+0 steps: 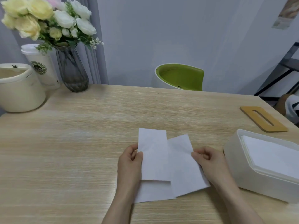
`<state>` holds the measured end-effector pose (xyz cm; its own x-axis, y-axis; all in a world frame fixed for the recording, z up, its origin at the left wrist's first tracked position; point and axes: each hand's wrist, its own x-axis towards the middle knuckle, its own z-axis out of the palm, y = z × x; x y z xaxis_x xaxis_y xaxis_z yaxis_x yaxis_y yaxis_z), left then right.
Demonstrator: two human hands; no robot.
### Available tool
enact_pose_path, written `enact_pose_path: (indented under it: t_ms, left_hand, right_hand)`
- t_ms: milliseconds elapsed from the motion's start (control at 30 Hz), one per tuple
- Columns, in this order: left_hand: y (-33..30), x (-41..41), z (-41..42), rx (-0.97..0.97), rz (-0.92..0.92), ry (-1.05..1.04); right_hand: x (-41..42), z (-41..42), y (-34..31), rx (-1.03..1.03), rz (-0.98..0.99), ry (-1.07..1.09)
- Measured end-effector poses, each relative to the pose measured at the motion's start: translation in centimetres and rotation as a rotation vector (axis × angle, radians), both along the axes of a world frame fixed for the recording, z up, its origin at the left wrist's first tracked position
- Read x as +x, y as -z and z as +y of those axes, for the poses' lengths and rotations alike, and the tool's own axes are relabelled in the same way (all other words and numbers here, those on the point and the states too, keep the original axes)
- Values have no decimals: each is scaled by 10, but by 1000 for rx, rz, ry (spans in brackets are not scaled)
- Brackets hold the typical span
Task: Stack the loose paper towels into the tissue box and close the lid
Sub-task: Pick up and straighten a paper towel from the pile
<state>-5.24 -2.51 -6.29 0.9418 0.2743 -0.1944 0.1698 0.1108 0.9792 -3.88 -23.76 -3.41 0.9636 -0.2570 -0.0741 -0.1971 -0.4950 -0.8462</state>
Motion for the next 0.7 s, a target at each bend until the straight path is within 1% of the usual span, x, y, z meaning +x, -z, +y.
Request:
enact_pose_path:
  t_ms: [67,167,300,367,533,700]
  left_hand:
    - [0,0,0,2,-8,-3]
    - [-1,0,0,14,-13,-1]
    - [-3,0,-1,14,-11,-2]
    - [-3,0,-2,6,-13,-3]
    - [-2,-2,0,-17,-22,10]
    - [-3,-2,5,-123,-24,59]
  right_hand:
    - [0,-5,-6,54,-64,35]
    - [-1,-11,-18,171,-107,70]
    - [-3,-1,-30,400,-67,76]
    - [-3,13,-28,467,-32,56]
    - [-3,51,-13,517,-5,45]
    - [-1,67,-8,529,-8,49]
